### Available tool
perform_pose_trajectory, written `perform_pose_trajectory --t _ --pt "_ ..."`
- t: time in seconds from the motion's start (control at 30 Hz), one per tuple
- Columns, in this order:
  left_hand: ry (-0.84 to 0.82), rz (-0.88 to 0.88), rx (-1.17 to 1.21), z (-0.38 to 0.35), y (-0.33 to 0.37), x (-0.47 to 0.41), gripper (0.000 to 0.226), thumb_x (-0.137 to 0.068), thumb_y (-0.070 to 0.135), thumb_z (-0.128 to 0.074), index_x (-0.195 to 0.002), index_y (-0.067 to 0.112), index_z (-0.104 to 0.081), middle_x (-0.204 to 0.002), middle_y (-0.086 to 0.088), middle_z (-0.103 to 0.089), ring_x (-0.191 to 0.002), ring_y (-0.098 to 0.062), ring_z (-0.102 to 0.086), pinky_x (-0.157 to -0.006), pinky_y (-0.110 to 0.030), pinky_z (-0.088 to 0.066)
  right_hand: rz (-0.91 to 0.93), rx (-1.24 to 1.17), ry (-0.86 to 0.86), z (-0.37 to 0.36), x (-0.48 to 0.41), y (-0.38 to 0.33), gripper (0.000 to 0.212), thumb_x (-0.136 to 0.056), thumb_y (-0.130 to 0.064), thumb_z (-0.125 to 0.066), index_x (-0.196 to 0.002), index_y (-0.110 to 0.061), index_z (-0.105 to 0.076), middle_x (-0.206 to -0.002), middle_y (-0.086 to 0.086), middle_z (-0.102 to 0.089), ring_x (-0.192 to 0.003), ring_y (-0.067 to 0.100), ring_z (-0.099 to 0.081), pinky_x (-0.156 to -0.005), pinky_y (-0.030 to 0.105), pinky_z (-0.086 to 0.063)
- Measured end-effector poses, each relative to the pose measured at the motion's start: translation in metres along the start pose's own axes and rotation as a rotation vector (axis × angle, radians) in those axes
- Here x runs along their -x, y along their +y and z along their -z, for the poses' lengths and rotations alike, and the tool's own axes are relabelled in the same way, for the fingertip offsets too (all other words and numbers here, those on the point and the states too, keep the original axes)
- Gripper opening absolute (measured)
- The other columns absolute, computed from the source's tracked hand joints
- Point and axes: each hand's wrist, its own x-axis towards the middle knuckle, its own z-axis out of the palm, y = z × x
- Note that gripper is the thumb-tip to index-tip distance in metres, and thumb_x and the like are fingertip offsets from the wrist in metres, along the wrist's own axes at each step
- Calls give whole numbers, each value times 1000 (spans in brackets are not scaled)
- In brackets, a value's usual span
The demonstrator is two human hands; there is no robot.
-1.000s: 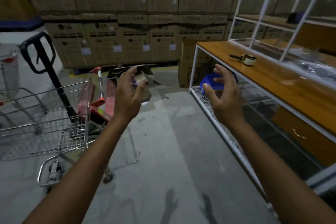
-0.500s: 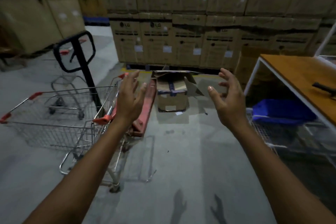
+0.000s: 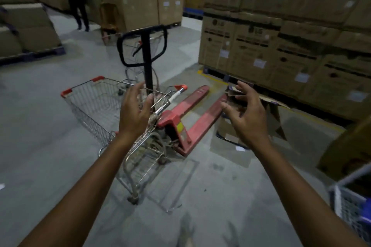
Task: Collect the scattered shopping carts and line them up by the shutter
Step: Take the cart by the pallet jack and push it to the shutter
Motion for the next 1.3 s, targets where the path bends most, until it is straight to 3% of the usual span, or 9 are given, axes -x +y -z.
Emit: perform_pose_trajectory --t 0.3,0.53,0.63,0.67,0.77,0.87,1.0,1.1,1.3 --pt "149 164 -101 -45 -77 -56 57 -95 47 -49 -145 18 -44 -131 3 -54 -120 -17 -53 -97 -43 -48 137 -80 -171 -105 -122 90 69 -79 -69 -66 -130 -23 -60 -121 -6 -58 -104 22 -64 -81 50 -57" --pt "188 285 -250 -49 -105 -67 58 -97 44 -50 -147 16 -42 -137 -7 -54 -123 -21 -52 -99 -43 -47 173 -154 -305 -185 -175 125 37 -87 -38 -75 -118 -21 -67 -115 -7 -58 -101 11 -58 -79 42 -58" --pt "183 348 -349 -53 -119 -58 60 -97 41 -50 -148 12 -41 -139 -11 -54 -125 -25 -52 -102 -43 -45 180 -163 -369 -224 -186 141 14 -88 -26 -76 -97 -15 -75 -118 2 -65 -103 4 -58 -81 19 -51" --pt "171 367 -389 -56 -125 -53 61 -97 43 -50 -148 11 -40 -139 -12 -53 -126 -26 -51 -103 -43 -45 184 -154 -397 -236 -189 147 10 -88 -24 -76 -88 -15 -75 -117 3 -67 -103 9 -61 -79 21 -52" --pt "127 463 -484 -65 -146 -38 68 -96 55 -43 -149 14 -39 -142 -11 -51 -129 -27 -49 -106 -45 -43 208 -153 -472 -270 -197 168 16 -89 -22 -74 -75 -20 -66 -116 2 -68 -105 21 -64 -83 40 -54" --pt "49 604 -610 -75 -166 -23 69 -96 61 -37 -152 19 -34 -148 -8 -47 -134 -26 -43 -107 -47 -42 219 -168 -567 -295 -212 186 17 -86 -26 -71 -71 -22 -64 -115 5 -70 -104 25 -65 -86 32 -47" --pt "-183 764 -942 -87 -184 -6 80 -88 73 -13 -147 25 -39 -142 -6 -52 -129 -28 -50 -97 -50 -46 247 -18 -717 -327 -235 222 25 -84 -36 -78 -73 -16 -71 -117 7 -69 -111 27 -62 -92 39 -49" --pt "-233 808 -1088 -93 -191 -5 79 -89 73 -12 -133 23 -53 -127 -7 -59 -117 -28 -56 -90 -48 -49 358 162 -849 -352 -250 254 41 -78 -58 -76 -97 -22 -74 -131 9 -62 -123 28 -53 -104 50 -43" --pt "-215 932 -1172 -98 -190 -4 76 -90 72 -18 -108 17 -66 -112 -13 -63 -107 -32 -59 -93 -47 -46 350 374 -977 -379 -249 283 100 -76 -94 -23 -138 -22 -52 -156 14 -35 -140 40 -34 -105 62 -35"
